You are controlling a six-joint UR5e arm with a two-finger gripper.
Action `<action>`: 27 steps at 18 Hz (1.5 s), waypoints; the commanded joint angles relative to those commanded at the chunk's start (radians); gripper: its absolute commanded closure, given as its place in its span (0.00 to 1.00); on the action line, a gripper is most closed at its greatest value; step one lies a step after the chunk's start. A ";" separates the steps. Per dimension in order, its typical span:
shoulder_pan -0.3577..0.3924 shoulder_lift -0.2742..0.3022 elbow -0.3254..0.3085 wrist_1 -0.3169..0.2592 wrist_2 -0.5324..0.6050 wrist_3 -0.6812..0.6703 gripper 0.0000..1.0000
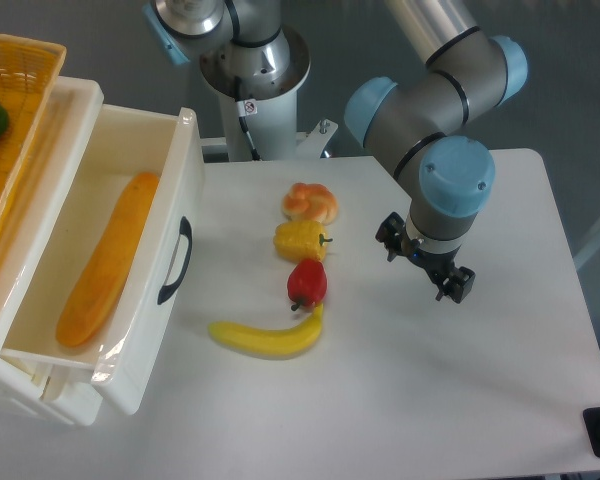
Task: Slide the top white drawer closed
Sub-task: 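Move the gripper over the fruit toward the open white drawer's front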
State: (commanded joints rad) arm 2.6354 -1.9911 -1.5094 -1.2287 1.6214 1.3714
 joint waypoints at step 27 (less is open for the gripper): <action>-0.066 0.179 -0.137 0.015 -0.273 -0.774 0.68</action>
State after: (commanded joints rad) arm 2.5695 -1.8116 -1.6459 -1.2134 1.3486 0.5969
